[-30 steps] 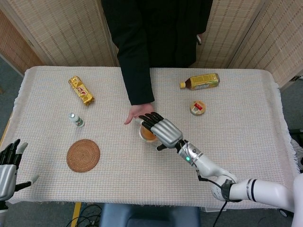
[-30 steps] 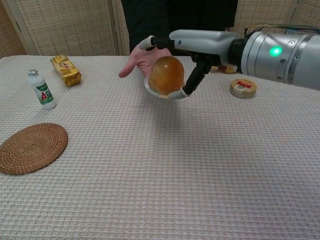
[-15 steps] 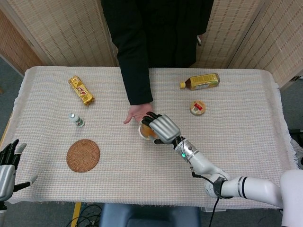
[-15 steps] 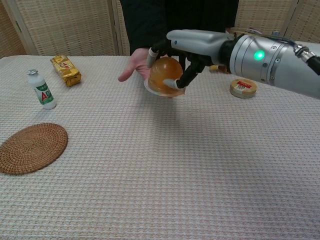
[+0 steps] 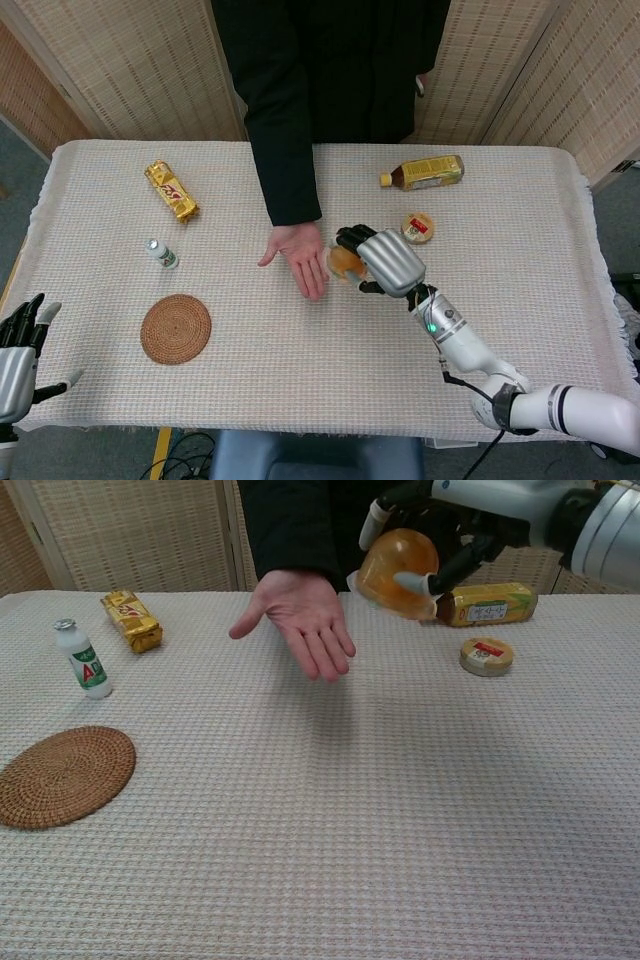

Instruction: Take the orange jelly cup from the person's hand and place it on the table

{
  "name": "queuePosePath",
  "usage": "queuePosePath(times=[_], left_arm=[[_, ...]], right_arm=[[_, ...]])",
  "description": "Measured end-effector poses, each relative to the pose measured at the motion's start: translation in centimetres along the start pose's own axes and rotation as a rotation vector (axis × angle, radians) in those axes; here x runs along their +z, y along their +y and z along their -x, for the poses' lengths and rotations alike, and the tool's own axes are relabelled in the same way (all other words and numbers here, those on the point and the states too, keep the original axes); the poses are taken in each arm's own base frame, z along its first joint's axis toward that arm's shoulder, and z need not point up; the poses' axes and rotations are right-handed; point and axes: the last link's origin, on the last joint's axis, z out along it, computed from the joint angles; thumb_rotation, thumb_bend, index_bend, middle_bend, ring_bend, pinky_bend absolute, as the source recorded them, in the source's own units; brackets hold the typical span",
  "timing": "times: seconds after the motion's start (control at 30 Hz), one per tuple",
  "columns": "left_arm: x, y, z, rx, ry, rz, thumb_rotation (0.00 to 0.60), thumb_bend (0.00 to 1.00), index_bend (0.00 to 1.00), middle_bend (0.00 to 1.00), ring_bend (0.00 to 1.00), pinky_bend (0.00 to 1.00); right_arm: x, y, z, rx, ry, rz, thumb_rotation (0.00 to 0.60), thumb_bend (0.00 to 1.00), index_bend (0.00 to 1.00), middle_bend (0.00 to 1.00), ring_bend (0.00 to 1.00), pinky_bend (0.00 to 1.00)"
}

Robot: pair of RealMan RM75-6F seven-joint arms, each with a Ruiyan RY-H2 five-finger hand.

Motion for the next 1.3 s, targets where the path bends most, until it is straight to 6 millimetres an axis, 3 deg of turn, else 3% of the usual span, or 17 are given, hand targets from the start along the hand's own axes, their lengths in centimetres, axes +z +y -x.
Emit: queuePosePath(times=[0.17, 0.27, 0.5, 0.63, 0.73, 0.8, 0.87, 0.93, 1.0, 1.13, 1.3], left_arm=[[0.1, 0.3, 0.2, -0.003, -0.005, 0.009, 0.6, 0.14, 0.13, 0.0, 0.0, 0.16], [0.2, 0.7, 0.3, -0.005, -0.007, 0.021, 0.6, 0.14, 0.13, 0.0, 0.0, 0.16], [0.2, 0.8, 0.2, 0.0, -0.004, 0.023, 0.6, 0.14, 0.13, 0.0, 0.0, 0.16], [0.1, 0.7, 0.3, 0.001, -0.012, 0.014, 0.6, 0.14, 0.13, 0.0, 0.0, 0.16], [0.0, 0.6, 0.4, 0.001, -0.015, 0.012, 0.6, 0.14, 0.13, 0.0, 0.0, 0.16], [0.0, 0.6, 0.4, 0.002, -0.015, 0.011, 0.6, 0.14, 0.13, 0.0, 0.0, 0.16], [0.0, 0.5, 0.4, 0.002, -0.014, 0.01, 0.6, 0.14, 0.13, 0.0, 0.0, 0.16], [0.0, 0.5, 0.4, 0.002, -0.014, 0.009, 0.6, 0.14, 0.13, 0.0, 0.0, 0.16], [0.0, 0.5, 0.5, 0.001, -0.014, 0.01, 0.6, 0.14, 0.13, 0.0, 0.0, 0.16], [0.1, 0.5, 0.5, -0.003, -0.014, 0.01, 0.6, 0.14, 0.13, 0.0, 0.0, 0.16], [0.3, 0.6, 0.5, -0.009, -0.007, 0.018, 0.6, 0.14, 0.13, 0.0, 0.0, 0.16]], right_arm=[[-2.9, 3.4, 0.0, -0.044, -0.053, 0.075, 0.6, 0.64, 0.57, 0.47, 0.43, 0.69], [-3.4, 4.8, 0.8, -0.053, -0.091, 0.112, 0.6, 0.64, 0.57, 0.47, 0.43, 0.69], [-2.8, 7.5, 4.2, -0.03, -0.166, 0.194, 0.6, 0.62, 0.57, 0.43, 0.43, 0.68], [-1.9, 8.1, 6.6, -0.018, -0.209, 0.221, 0.6, 0.61, 0.56, 0.4, 0.42, 0.61], [-1.3, 8.1, 8.2, -0.01, -0.242, 0.233, 0.6, 0.6, 0.46, 0.34, 0.35, 0.53], [-1.1, 8.1, 9.0, -0.007, -0.267, 0.237, 0.6, 0.58, 0.32, 0.28, 0.28, 0.44], [-1.1, 8.0, 9.4, -0.006, -0.282, 0.235, 0.6, 0.55, 0.11, 0.15, 0.16, 0.3], [-1.2, 8.0, 9.3, -0.007, -0.281, 0.234, 0.6, 0.54, 0.01, 0.05, 0.06, 0.21], [-1.5, 8.0, 8.9, -0.005, -0.272, 0.234, 0.6, 0.54, 0.0, 0.0, 0.0, 0.14], [-2.7, 8.5, 7.4, -0.005, -0.227, 0.239, 0.6, 0.54, 0.0, 0.0, 0.0, 0.13], [-5.8, 9.4, 4.3, -0.01, -0.143, 0.261, 0.6, 0.54, 0.0, 0.01, 0.0, 0.12]])
